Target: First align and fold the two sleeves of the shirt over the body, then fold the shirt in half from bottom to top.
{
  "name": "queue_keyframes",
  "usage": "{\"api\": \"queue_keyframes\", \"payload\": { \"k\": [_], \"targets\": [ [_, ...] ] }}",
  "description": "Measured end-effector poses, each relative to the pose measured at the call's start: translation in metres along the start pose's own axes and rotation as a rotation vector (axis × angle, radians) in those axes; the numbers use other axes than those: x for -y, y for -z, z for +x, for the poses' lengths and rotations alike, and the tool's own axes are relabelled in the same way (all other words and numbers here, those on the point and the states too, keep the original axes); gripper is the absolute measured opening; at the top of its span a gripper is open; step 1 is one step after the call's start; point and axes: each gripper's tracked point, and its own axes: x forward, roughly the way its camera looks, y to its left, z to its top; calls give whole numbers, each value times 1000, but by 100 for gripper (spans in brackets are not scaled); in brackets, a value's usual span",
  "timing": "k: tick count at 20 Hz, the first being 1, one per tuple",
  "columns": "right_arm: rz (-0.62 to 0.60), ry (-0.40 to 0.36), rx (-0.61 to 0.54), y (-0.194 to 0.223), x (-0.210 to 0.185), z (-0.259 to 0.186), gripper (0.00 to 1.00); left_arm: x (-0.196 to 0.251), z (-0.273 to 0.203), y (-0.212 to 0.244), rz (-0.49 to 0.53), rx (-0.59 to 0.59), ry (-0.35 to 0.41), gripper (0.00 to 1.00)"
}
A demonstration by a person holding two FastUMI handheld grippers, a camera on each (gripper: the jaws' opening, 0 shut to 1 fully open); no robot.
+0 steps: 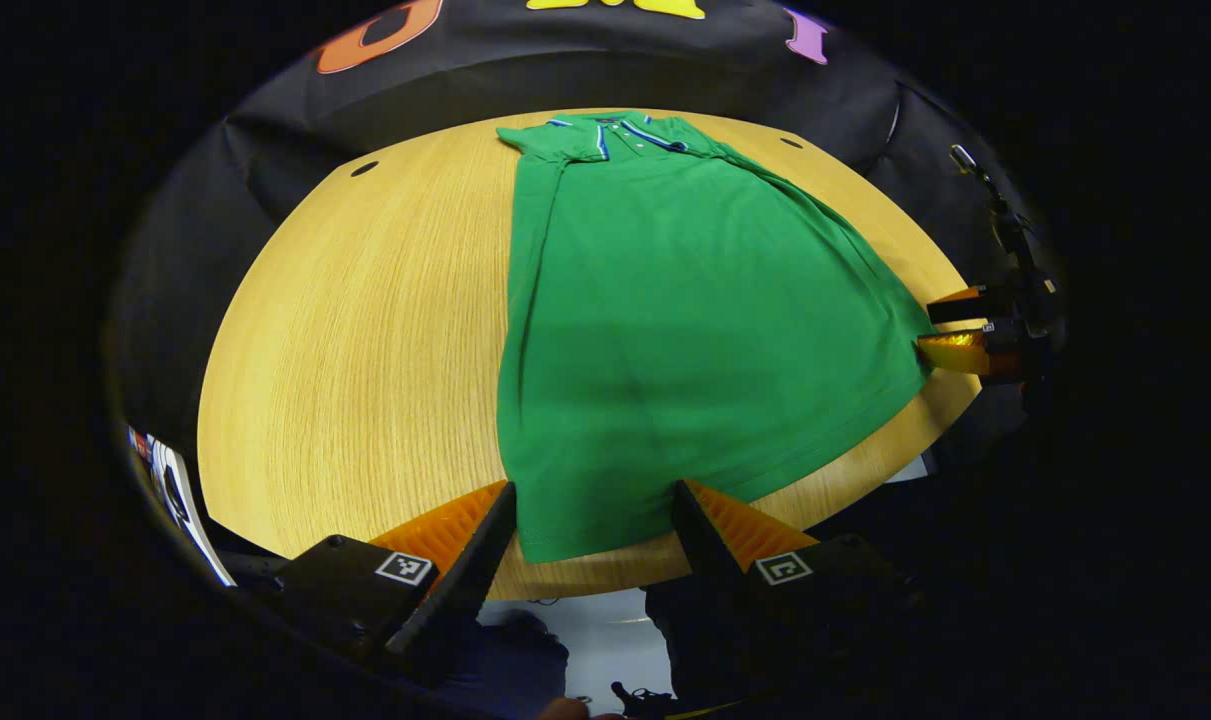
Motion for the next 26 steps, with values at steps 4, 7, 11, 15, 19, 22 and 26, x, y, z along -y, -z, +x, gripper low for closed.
{"api": "queue_keyframes", "payload": {
  "k": [4,7,11,15,19,22,26],
  "targets": [
    [15,-18,4,-3,-3,2,57,6,5,-6,18,6,16,77],
    [45,-60,-3,-6,-11,2,6,17,4,-12,27,28,47,41],
    [115,-122,-14,-10,-12,2,3,27,2,-15,12,39,115,4],
    [181,-183,17,-21,-19,-13,3,22,-7,-29,25,62,119,4],
    [221,-233,63,-41,-19,-29,0,15,-22,-50,20,101,116,4],
    [274,-261,99,-64,-11,-35,3,6,-28,-75,10,138,102,4],
    [311,-277,157,-109,2,-40,2,4,-30,-117,-48,188,136,3]
  ]
}}
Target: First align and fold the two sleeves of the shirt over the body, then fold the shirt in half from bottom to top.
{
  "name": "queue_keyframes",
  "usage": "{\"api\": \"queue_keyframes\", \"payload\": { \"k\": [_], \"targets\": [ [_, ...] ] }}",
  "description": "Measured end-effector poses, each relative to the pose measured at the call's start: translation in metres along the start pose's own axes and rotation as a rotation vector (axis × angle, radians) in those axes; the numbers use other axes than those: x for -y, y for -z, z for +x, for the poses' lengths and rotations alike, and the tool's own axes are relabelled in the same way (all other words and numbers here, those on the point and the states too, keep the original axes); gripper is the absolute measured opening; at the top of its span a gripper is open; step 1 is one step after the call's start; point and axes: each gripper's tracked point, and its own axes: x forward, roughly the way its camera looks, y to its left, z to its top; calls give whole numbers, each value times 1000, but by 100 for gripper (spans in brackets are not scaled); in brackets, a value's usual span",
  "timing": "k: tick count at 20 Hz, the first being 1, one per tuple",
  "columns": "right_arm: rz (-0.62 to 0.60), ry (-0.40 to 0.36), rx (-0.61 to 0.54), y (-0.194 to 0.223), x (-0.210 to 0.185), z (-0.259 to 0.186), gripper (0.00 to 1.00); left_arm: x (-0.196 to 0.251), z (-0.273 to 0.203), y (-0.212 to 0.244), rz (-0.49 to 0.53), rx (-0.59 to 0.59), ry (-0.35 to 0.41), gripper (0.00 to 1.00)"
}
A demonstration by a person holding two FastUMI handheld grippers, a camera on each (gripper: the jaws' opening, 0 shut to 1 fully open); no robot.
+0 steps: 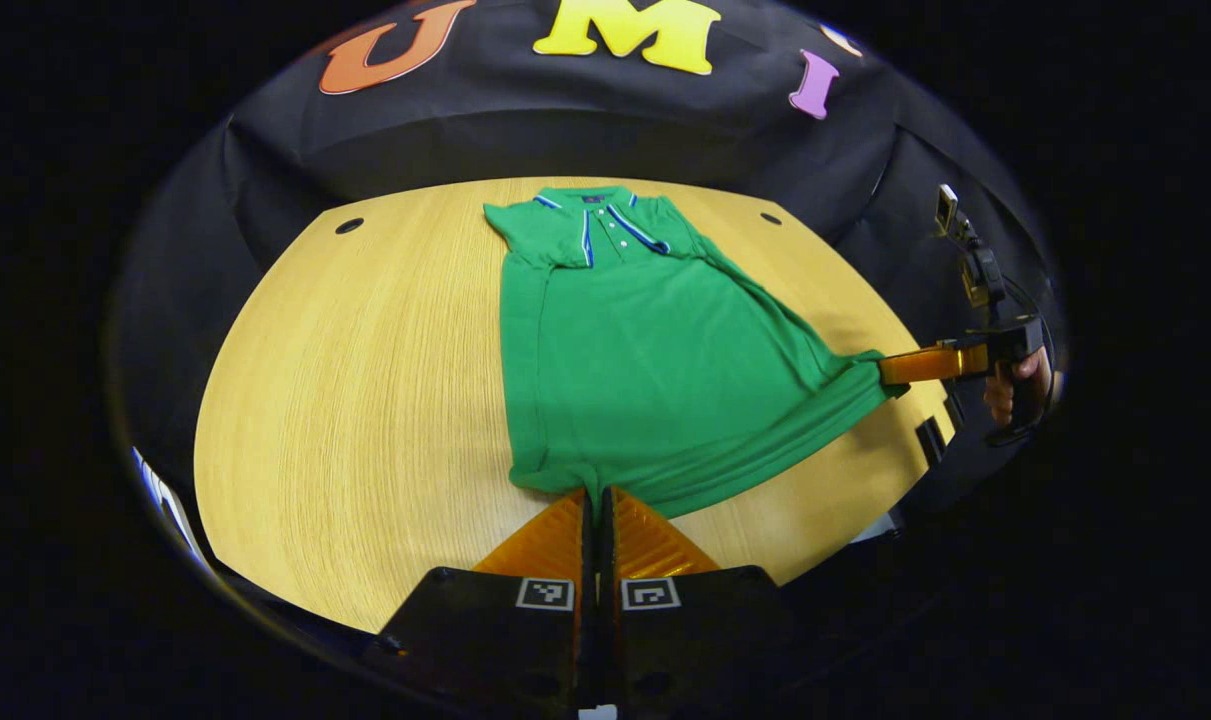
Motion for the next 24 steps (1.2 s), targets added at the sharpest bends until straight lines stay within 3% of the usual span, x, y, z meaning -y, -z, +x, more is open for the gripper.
{"api": "queue_keyframes", "payload": {
  "k": [1,9,11,16,24],
  "targets": [
    [-2,-9,12,-11,-2,1,6,-2,3,-14,-5,18,1,3],
    [2,-39,138,-138,-14,11,0,-19,24,-134,-19,156,33,3],
    [14,-48,170,-172,-16,16,6,-30,30,-163,-6,185,26,3],
    [17,-45,249,-256,-15,27,0,-53,47,-236,8,261,31,3],
    [-1,-16,363,-360,-4,85,2,-100,103,-337,-21,358,2,3]
  ]
}}
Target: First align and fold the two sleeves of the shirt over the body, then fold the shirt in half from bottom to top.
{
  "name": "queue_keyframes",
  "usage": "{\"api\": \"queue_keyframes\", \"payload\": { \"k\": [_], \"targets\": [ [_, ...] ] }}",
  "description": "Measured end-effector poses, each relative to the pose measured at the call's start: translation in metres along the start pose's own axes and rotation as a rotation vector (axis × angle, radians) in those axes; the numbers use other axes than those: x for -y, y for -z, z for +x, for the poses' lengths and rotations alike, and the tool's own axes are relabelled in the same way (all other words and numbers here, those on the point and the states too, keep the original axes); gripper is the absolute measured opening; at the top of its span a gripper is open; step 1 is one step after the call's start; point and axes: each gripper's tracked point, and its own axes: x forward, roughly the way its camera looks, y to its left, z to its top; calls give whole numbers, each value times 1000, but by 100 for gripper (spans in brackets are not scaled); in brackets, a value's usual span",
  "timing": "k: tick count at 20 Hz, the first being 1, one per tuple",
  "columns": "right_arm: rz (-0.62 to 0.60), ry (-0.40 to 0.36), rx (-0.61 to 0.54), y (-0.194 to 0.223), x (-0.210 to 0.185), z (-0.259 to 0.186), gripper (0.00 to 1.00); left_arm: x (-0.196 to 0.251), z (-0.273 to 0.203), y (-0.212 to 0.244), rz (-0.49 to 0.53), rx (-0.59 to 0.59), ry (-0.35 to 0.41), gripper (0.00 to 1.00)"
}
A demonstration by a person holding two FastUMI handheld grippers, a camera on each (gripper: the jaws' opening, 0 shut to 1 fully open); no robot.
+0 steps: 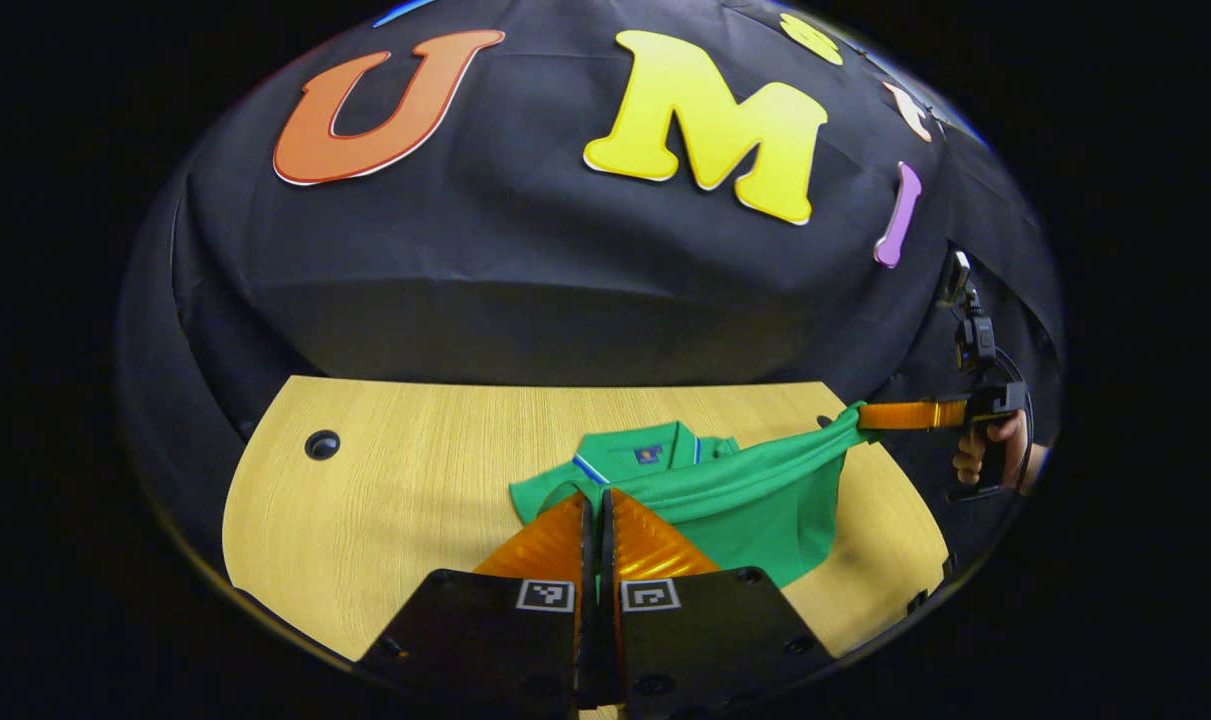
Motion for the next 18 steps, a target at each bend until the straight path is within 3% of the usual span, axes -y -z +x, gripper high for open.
{"api": "queue_keyframes", "payload": {
  "k": [6,11,13,14,18],
  "targets": [
    [-27,19,94,-16,22,80,2,-29,87,14,-16,9,-32,3],
    [-35,59,53,14,53,144,2,-55,147,42,-22,5,-71,4],
    [-62,83,37,24,62,157,6,-59,162,52,-1,-9,-78,3],
    [-73,96,24,28,67,162,0,-62,167,56,10,-12,-86,3],
    [-80,143,4,36,71,173,3,-66,177,62,12,-17,-127,6]
  ]
}}
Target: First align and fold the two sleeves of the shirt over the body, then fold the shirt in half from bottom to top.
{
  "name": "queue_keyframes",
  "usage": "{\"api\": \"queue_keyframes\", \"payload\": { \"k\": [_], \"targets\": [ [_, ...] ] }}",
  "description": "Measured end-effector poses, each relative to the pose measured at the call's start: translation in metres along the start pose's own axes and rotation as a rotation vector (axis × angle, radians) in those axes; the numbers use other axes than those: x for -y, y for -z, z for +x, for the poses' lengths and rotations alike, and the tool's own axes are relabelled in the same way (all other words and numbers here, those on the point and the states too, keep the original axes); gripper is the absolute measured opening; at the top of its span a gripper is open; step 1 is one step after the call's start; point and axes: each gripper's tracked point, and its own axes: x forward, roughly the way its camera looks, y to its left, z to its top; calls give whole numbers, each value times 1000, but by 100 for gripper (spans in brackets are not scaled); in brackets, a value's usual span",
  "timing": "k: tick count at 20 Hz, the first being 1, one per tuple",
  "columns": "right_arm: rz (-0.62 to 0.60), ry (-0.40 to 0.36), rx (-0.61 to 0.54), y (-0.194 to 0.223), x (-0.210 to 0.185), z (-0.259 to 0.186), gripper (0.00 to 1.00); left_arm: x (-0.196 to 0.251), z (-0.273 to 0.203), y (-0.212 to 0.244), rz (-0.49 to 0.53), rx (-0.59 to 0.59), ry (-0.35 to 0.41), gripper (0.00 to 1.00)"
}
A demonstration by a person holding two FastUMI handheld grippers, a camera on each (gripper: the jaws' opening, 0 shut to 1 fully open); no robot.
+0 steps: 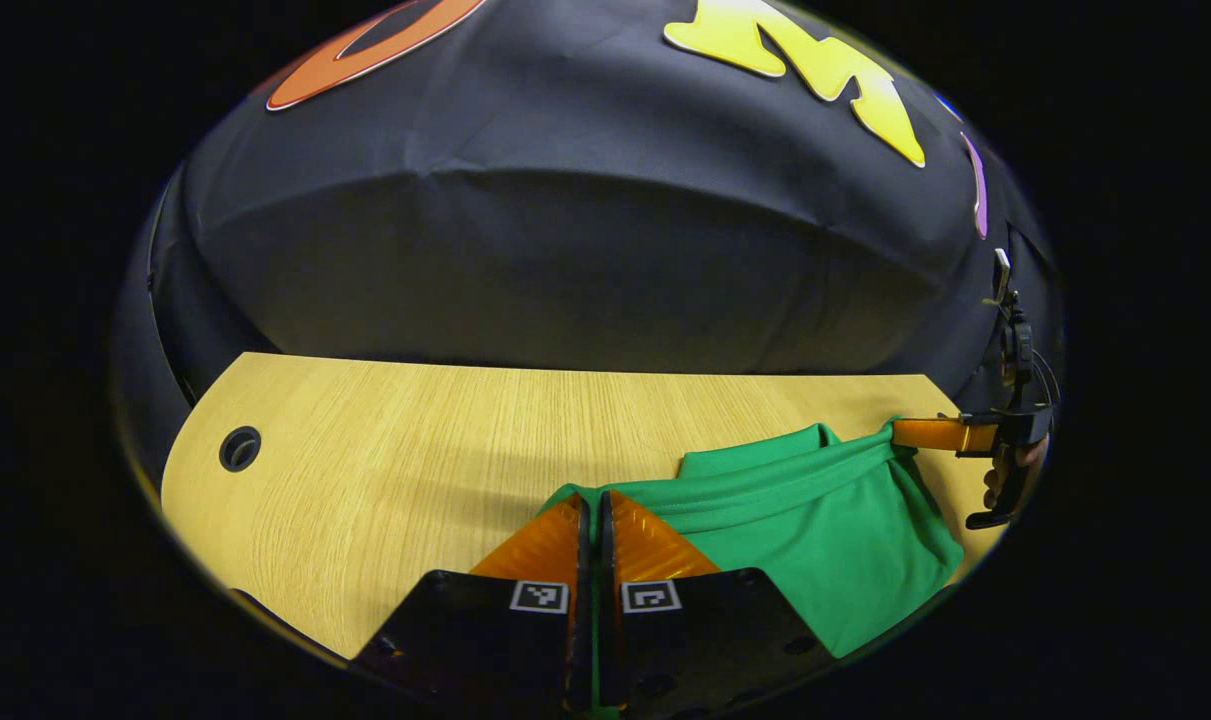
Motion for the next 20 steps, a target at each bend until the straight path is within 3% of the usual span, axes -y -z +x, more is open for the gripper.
{"api": "queue_keyframes", "payload": {
  "k": [2,3,4,6,8,9,13,20],
  "targets": [
    [-10,26,-10,2,1,-1,3,-1,-1,7,-1,-22,-22,12],
    [-13,30,-1,-2,2,-4,3,-3,-5,10,0,-34,-34,24],
    [-14,41,13,-6,3,-9,27,-5,-9,7,0,-33,-44,42],
    [-8,70,50,-16,4,-27,58,-11,-26,-7,-6,-5,-74,58],
    [-22,105,103,-29,3,-50,90,-17,-46,-28,-32,48,-93,90],
    [-32,117,129,-35,1,-65,97,-18,-57,-37,-51,77,-101,100],
    [-75,138,235,-67,-25,-137,93,-18,-124,-83,-80,186,-146,100],
    [-138,197,460,-108,-82,-323,98,16,-311,-156,-38,381,-176,99]
  ]
}}
